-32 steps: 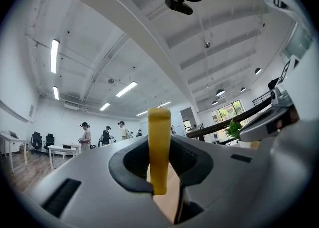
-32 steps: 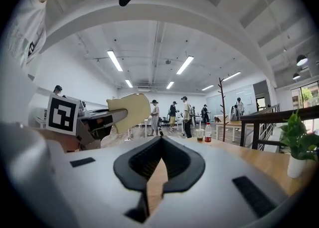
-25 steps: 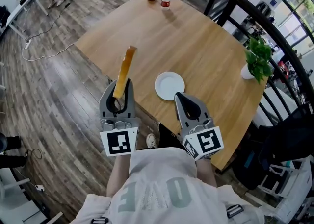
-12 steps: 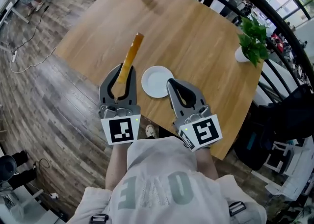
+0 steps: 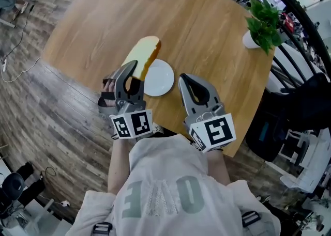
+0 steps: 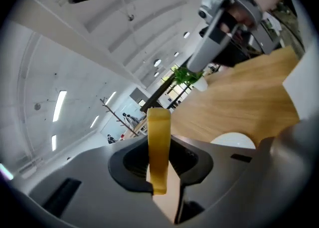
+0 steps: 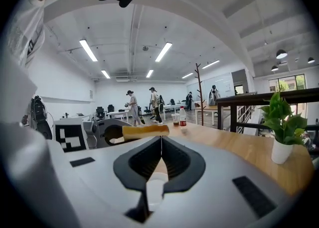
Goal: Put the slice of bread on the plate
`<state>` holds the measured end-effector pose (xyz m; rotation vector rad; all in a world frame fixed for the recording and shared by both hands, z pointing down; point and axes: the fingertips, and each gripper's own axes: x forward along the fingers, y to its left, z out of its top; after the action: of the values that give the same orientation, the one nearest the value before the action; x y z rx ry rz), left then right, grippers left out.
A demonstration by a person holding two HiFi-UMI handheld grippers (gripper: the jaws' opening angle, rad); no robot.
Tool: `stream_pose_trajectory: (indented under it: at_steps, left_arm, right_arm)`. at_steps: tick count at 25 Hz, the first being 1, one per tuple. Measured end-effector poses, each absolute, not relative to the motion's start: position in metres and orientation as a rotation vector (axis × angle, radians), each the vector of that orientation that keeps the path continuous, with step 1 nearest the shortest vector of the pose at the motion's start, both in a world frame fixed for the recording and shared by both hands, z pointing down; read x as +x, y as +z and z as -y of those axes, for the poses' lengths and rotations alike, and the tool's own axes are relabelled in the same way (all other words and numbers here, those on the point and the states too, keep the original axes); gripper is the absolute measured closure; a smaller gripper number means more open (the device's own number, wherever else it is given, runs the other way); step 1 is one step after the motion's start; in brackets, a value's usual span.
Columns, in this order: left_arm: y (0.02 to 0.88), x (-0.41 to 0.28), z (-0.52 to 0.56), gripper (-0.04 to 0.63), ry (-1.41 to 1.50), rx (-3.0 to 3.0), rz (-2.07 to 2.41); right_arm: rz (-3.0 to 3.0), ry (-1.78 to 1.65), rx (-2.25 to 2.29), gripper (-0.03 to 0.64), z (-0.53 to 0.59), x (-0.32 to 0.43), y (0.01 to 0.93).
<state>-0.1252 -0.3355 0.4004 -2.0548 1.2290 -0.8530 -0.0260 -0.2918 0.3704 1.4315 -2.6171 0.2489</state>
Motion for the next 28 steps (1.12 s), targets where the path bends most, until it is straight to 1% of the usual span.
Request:
stream_pose_trajectory:
  at_steps: [3,13,24,28]
  left_arm:
    - [0.433,-0.111,0.337,0.506,-0.972,-2.042,-1.106]
    - [0.511,-0.099,0.339,0.506,-1.183,-2.008,-0.940]
    - [0.549,-0.093,0.324,0.506,-1.287,-2.061,-0.783]
    - [0.557,-0.090,0.320,0.475,-1.316,-2.192,-0.792]
  right_arm:
    - [2.604,0.288,1.441,0.598,0.295,-0.017,0.377]
    - [2.585,0.355,1.424,0.598,0.300,-0.006,0.391]
    - [2.580,0.358,1.412,0.598,0.290,-0.004,0.391]
    - [2.586,0.354,1.383,0.598,0.283,-0.012,0.391]
